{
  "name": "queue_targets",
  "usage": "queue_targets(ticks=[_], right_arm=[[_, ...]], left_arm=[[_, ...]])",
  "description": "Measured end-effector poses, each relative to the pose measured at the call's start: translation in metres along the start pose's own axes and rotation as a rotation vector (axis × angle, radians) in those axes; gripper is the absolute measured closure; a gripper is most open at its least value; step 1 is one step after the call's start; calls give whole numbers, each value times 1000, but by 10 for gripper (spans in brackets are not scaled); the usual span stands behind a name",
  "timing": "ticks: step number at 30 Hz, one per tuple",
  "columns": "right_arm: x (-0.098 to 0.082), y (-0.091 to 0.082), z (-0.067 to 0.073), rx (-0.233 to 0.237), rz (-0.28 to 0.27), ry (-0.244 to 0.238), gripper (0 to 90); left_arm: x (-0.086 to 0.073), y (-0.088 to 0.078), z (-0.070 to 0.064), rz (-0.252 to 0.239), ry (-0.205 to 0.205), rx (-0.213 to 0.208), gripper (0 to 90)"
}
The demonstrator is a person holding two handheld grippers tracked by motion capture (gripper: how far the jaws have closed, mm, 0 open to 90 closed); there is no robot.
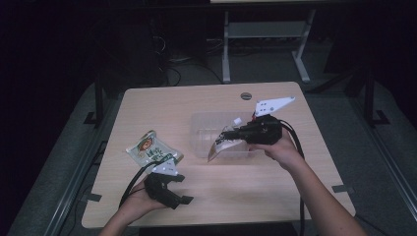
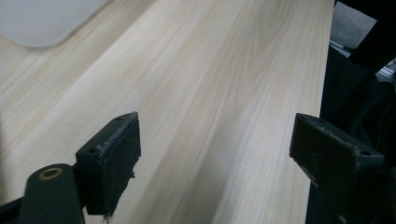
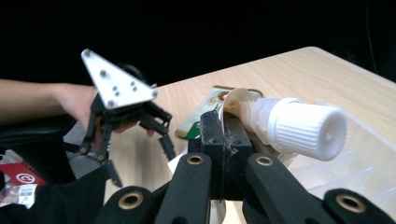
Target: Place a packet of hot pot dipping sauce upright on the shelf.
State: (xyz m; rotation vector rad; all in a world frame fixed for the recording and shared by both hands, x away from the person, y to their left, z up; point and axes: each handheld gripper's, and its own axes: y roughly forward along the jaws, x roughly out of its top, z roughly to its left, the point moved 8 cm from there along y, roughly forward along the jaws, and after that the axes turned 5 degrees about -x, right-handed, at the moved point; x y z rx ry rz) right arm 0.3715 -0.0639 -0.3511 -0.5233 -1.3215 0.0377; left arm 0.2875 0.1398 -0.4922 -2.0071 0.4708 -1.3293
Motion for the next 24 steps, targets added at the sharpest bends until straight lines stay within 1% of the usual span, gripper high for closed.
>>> queue_targets(ticks=[5, 6, 7, 10, 15, 20, 21, 22, 24], right_arm=[[10, 7, -13, -23, 4, -2, 899], [11, 8, -15, -25, 6, -3, 899], [13, 11, -18, -27, 8, -3, 898], [18, 18, -25, -30, 13, -2, 899], [25, 31, -33, -37, 28, -3, 898], [33, 42, -39, -37, 39, -17, 898], [35, 45, -41, -38, 43, -24, 898], [36, 47, -42, -38, 45, -26, 898], [39, 52, -44, -40, 50, -27, 898]], left_arm=[[0, 1, 3, -1, 4, -3, 153], [1, 1, 4, -3, 6, -3, 153], [1, 1, 3, -6, -2, -6, 153], [1, 2, 3, -8, 3, -10, 153], [2, 4, 5, -6, 5, -12, 153], [2, 2, 6, -6, 5, -16, 153], [2, 1, 7, -9, 12, -14, 153], [2, 2, 7, -18, 8, -12, 153], [2, 0, 8, -17, 8, -9, 153]])
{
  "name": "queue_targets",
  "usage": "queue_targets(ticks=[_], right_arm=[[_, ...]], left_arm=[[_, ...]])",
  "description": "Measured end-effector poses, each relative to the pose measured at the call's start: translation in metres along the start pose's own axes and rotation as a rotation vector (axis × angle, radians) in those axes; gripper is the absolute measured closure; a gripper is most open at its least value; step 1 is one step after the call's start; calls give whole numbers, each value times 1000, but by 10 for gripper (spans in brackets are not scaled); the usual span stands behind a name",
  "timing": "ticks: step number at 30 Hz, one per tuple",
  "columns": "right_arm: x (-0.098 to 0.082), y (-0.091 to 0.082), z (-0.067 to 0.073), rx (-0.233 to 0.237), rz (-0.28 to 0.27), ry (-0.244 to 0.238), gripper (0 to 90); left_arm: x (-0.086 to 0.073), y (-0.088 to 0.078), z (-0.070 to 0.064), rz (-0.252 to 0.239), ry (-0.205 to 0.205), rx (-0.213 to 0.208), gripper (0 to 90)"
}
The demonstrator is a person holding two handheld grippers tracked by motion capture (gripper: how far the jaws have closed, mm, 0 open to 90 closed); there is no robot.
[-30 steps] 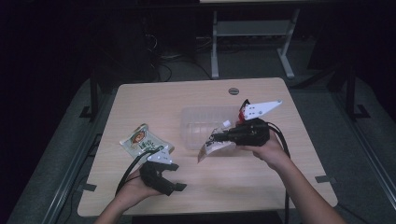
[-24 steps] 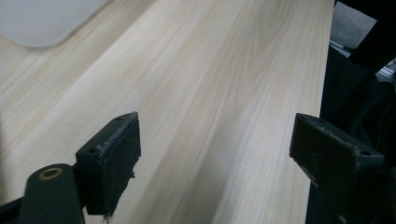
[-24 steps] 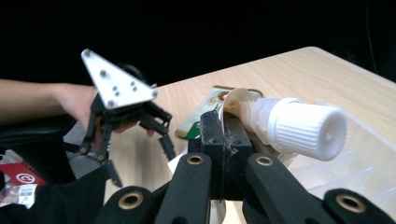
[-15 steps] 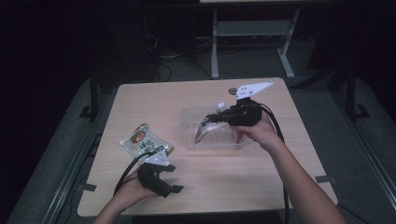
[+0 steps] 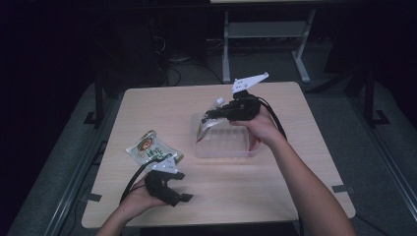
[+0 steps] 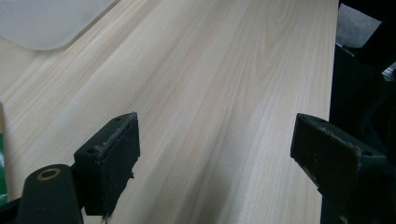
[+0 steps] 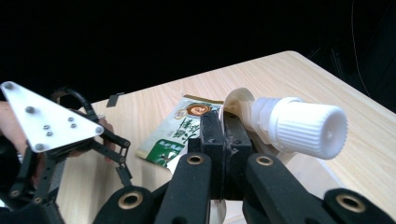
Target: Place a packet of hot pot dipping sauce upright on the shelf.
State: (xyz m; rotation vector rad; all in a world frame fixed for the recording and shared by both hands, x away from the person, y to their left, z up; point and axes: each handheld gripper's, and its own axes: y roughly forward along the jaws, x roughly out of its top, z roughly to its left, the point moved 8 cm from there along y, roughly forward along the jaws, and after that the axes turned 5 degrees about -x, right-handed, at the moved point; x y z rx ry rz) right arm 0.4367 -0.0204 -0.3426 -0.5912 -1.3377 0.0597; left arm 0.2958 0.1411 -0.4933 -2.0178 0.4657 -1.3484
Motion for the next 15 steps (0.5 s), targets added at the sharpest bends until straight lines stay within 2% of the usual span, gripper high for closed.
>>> queue_targets(ticks=[8, 15], right_arm=[[4, 18, -9, -2, 28, 4, 898], [-2, 30, -17, -12, 62, 9, 897]], left_arm=[[-1, -1, 0, 0, -10, -1, 153], [-1, -1, 1, 2, -10, -2, 153]])
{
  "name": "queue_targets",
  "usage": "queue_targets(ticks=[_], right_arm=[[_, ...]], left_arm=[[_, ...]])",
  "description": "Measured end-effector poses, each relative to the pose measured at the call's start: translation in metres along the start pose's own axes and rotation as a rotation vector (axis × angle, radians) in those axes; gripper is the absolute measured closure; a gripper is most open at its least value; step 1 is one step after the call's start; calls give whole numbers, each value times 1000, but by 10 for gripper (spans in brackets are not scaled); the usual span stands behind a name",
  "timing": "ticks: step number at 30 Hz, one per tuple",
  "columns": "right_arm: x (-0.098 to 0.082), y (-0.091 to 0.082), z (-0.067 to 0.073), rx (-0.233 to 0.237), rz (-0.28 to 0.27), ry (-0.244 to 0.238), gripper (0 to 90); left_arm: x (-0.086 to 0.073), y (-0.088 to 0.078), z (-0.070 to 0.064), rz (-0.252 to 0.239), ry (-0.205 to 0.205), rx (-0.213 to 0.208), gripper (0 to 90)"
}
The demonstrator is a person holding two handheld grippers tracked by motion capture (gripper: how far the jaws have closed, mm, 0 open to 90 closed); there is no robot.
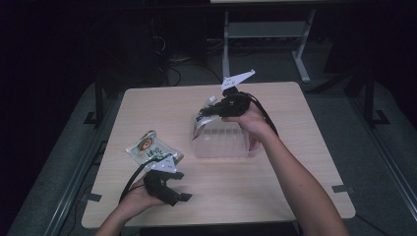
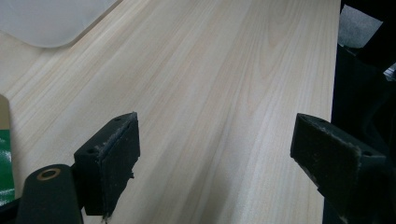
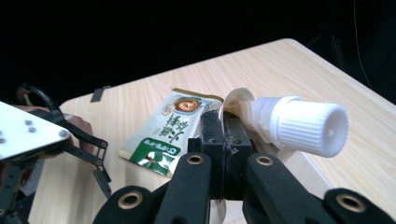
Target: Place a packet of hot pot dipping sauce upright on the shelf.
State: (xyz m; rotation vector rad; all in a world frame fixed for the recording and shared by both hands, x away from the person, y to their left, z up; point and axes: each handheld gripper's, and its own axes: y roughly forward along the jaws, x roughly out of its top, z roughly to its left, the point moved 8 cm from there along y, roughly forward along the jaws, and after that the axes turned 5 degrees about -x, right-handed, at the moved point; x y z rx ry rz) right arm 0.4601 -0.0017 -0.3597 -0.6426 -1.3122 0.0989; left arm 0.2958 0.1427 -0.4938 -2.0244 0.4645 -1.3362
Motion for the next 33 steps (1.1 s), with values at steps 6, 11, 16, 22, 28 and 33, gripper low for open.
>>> queue_targets(ticks=[6, 11, 16, 22, 28, 33], right_arm=[[-4, 5, -4, 9, -2, 24, 897], [-3, 6, -2, 16, -1, 10, 897], [-1, 8, 1, 21, 3, 1, 897], [-2, 16, 2, 17, 26, -7, 897], [-10, 23, 0, 20, 53, 13, 896], [-16, 31, -2, 21, 78, 16, 896]], left_arm=[[-1, 0, 0, 3, -1, -1, 153], [0, 0, 0, 4, -1, -1, 153], [0, 0, 0, 3, -1, -1, 153], [0, -1, 0, 6, -2, -1, 153], [-1, -1, 0, 9, -2, -1, 153], [-1, 0, 0, 10, -2, -2, 153]])
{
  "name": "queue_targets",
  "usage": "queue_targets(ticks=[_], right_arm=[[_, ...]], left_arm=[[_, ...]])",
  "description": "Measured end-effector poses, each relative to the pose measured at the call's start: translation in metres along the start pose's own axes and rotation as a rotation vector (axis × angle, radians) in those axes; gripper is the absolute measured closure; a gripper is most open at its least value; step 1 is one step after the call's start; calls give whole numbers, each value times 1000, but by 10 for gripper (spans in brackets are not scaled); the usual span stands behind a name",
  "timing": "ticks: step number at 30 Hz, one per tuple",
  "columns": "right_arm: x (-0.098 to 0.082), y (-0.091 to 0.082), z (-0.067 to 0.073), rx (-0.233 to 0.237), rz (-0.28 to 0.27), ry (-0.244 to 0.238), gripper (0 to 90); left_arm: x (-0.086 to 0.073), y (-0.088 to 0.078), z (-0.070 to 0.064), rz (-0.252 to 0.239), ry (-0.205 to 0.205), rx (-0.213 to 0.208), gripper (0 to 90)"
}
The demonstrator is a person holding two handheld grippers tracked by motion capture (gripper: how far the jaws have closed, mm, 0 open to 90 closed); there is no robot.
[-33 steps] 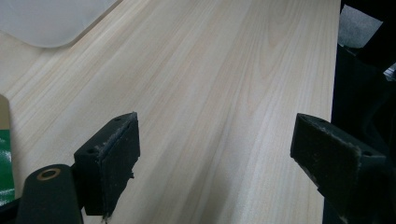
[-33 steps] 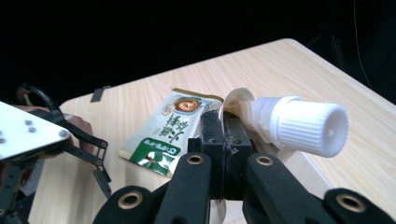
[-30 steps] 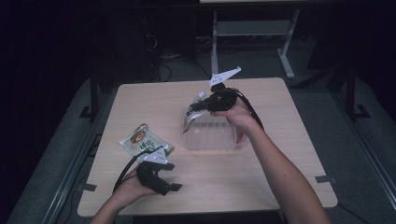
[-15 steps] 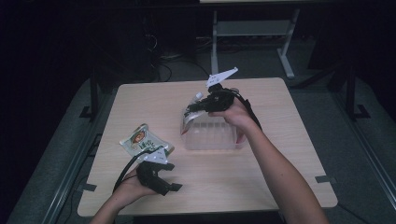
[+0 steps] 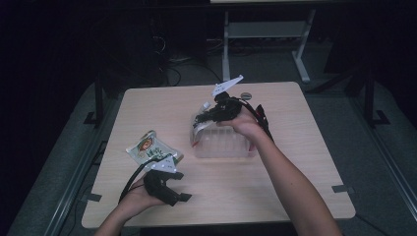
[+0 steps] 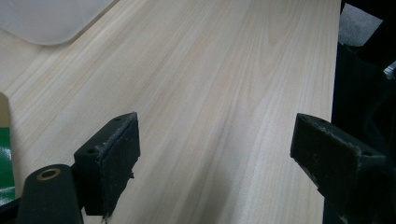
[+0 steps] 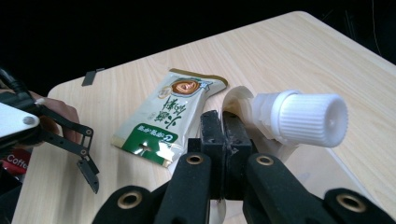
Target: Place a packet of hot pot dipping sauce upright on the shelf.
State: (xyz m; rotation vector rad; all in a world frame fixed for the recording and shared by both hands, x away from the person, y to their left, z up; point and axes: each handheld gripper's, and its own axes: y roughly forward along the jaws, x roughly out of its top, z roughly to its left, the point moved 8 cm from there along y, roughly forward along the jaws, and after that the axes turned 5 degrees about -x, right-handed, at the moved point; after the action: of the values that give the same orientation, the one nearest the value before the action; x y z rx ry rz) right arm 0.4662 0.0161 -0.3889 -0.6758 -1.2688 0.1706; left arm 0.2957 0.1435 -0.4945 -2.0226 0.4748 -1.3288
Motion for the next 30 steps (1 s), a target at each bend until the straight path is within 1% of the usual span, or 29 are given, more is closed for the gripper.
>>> queue_targets(ticks=[1, 2, 4, 5, 7, 8, 9, 10, 12, 13, 15, 16, 17, 23, 25, 26, 30], right_arm=[[0, 1, -1, -4, 4, 2, 895], [-1, 2, -1, -4, 5, -1, 895], [-2, 5, -2, -4, 9, -4, 895], [-3, 6, -2, -7, 16, -8, 895], [-5, 9, -2, -7, 25, 1, 894], [-6, 10, -3, -11, 28, -10, 894], [-7, 12, -2, -8, 32, 0, 894], [-8, 14, -3, -13, 41, 0, 894], [-10, 17, -3, -15, 50, -4, 893], [-10, 19, -3, -12, 55, 2, 893], [-12, 21, -4, -17, 63, -9, 892], [-12, 22, -4, -17, 62, -8, 892], [-12, 22, -4, -12, 59, 7, 892], [-12, 23, -4, -15, 55, 18, 879], [-13, 24, -4, -11, 58, 23, 865], [-12, 24, -3, -5, 55, 35, 845], [-12, 24, -2, -10, 57, 52, 753]], left_arm=[[0, 0, 0, 1, -1, -1, 153], [0, 1, -1, -9, -11, -3, 153], [0, 1, -1, -13, -13, -6, 153], [0, 1, -1, -9, -11, -6, 153], [0, 1, -1, -5, -6, -6, 153], [0, 1, -1, -2, -5, -5, 153], [-1, 0, 0, 5, 0, -4, 153], [-1, 0, 0, 9, 3, -3, 153], [0, 1, -1, -4, -13, -5, 153], [0, 1, -1, -6, -13, -5, 153], [0, 1, -1, -8, -12, -5, 153], [0, 1, -1, -8, -12, -6, 153], [0, 1, -1, -8, -13, -5, 153], [-1, 1, -1, -5, -14, -8, 153], [-1, 1, 0, -3, -12, -9, 153], [-1, 1, 0, -4, -13, -9, 154], [-1, 1, 1, -4, -14, -6, 153]])
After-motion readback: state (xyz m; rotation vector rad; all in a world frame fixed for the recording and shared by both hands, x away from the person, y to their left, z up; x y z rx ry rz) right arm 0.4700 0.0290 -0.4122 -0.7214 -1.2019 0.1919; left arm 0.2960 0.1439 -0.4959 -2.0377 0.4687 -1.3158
